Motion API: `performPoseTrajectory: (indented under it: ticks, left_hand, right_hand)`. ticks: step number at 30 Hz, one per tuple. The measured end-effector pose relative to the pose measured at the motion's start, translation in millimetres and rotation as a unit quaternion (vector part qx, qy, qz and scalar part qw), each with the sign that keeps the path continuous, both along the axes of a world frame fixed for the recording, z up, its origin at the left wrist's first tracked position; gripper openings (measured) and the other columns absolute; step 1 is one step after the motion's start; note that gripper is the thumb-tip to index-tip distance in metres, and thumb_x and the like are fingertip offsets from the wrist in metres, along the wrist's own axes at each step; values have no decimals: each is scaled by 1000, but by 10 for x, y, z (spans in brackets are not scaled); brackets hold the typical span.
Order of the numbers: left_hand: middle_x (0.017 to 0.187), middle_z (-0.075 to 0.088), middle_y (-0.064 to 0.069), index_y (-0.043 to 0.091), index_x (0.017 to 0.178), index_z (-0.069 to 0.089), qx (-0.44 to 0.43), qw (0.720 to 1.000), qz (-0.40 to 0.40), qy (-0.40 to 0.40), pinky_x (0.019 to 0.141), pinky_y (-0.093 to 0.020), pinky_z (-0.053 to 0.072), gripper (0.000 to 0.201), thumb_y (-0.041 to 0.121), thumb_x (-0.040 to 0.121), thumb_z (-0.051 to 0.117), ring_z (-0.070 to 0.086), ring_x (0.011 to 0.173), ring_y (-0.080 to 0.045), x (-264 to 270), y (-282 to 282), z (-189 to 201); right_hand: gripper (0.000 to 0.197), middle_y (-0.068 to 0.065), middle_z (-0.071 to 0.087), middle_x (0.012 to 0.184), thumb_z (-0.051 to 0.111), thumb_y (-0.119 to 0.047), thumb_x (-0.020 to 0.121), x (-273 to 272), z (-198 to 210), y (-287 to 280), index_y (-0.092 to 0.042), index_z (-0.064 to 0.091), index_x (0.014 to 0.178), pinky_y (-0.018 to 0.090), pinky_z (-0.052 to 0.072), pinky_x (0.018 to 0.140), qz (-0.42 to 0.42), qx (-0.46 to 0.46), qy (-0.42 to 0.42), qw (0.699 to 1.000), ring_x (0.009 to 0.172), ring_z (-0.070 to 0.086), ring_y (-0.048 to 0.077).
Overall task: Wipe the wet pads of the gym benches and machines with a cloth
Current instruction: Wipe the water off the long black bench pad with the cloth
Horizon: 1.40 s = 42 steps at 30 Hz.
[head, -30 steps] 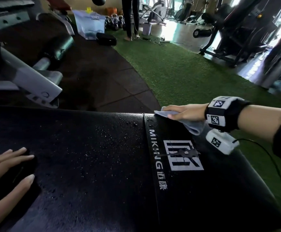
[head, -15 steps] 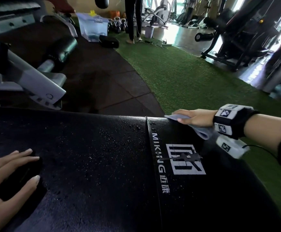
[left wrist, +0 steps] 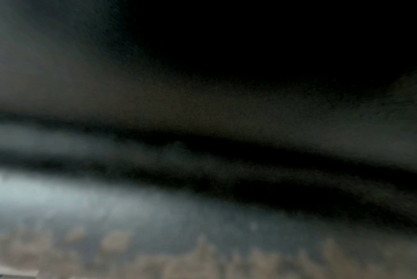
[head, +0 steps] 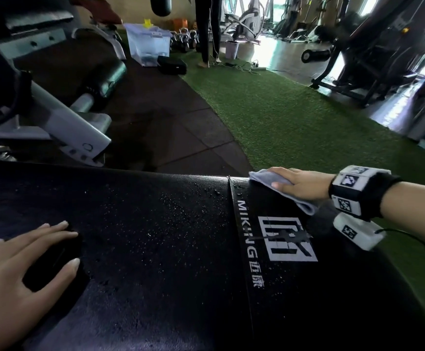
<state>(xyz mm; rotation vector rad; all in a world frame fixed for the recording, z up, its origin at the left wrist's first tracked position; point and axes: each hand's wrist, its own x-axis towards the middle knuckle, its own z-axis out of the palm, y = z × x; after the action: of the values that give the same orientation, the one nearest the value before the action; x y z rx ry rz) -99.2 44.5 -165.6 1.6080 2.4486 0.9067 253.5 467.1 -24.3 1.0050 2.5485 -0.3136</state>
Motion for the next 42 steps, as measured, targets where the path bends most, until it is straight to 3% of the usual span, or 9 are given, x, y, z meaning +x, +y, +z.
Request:
performPoseTrajectory:
  ticks: [6, 10, 13, 20, 24, 28, 32, 36, 42]
  left_hand:
    - [141, 43, 27, 49, 121, 54, 48, 998, 42, 4, 110, -59, 27, 48, 69, 79, 47, 31, 139, -5, 314, 129, 269]
    - [140, 41, 30, 48, 124, 52, 29, 998, 49, 13, 109, -60, 29, 52, 73, 79, 42, 29, 139, -2, 327, 101, 308]
    - [141, 42, 29, 49, 123, 52, 28, 998, 52, 6, 109, -60, 29, 50, 72, 79, 42, 29, 139, -3, 348, 101, 321]
    - [139, 43, 29, 45, 123, 54, 31, 998, 55, 11, 108, -59, 31, 52, 71, 79, 45, 32, 138, -2, 392, 114, 376]
    - [137, 45, 30, 50, 119, 53, 40, 998, 53, 17, 107, -59, 33, 45, 68, 78, 46, 35, 137, -2, 438, 129, 432]
    - [137, 44, 31, 52, 118, 52, 35, 997, 57, 23, 107, -59, 33, 44, 69, 78, 45, 36, 136, -2, 446, 117, 462]
    - [138, 44, 30, 51, 119, 53, 35, 998, 53, 18, 107, -59, 33, 46, 71, 79, 44, 35, 137, -3, 423, 107, 445]
    - [138, 44, 29, 47, 120, 54, 39, 998, 55, 2, 108, -60, 31, 50, 72, 78, 45, 33, 138, -4, 415, 108, 396]
    - [137, 45, 29, 52, 118, 53, 41, 997, 61, 1, 107, -59, 32, 47, 73, 77, 45, 33, 138, -3, 419, 123, 417]
  right_hand:
    - [49, 13, 46, 140, 30, -42, 101, -914, -17, -425, -26, 21, 146, 35, 35, 100, 107, 11, 21, 994, 122, 48, 30]
    - [55, 8, 8, 159, 25, -44, 101, -1029, -87, -839, -33, 3, 151, 55, 9, 115, 197, 37, 18, 980, 145, 8, 33]
    - [53, -3, -14, 158, 26, -40, 102, -604, -129, -942, -42, 1, 149, 36, -17, 114, 266, 33, 48, 962, 141, -21, 17]
    - [51, -33, -30, 144, 18, -58, 91, 163, -54, -546, -71, -16, 128, 35, -18, 113, 240, 32, -7, 970, 135, -32, -2]
    - [51, -18, -12, 156, 23, -46, 100, -173, -43, -212, -57, -8, 139, 50, 2, 118, 136, 25, 2, 990, 145, -8, 13]
    - [51, -8, 19, 157, 26, -32, 104, -834, -31, -331, -31, 9, 151, 30, 17, 114, 169, 12, 25, 985, 143, 21, 15]
    - [50, -3, 1, 160, 23, -36, 104, -930, -34, -719, -37, 6, 150, 51, 2, 117, 227, 37, 8, 973, 146, -2, 21]
    - [49, -25, -12, 153, 33, -37, 102, -312, -104, -884, -51, 12, 143, 28, -23, 110, 318, -9, 68, 946, 140, -24, 7]
    - [49, -33, -18, 150, 10, -72, 85, 131, -59, -385, -71, -1, 133, 44, -9, 117, 252, 4, 23, 968, 142, -21, 5]
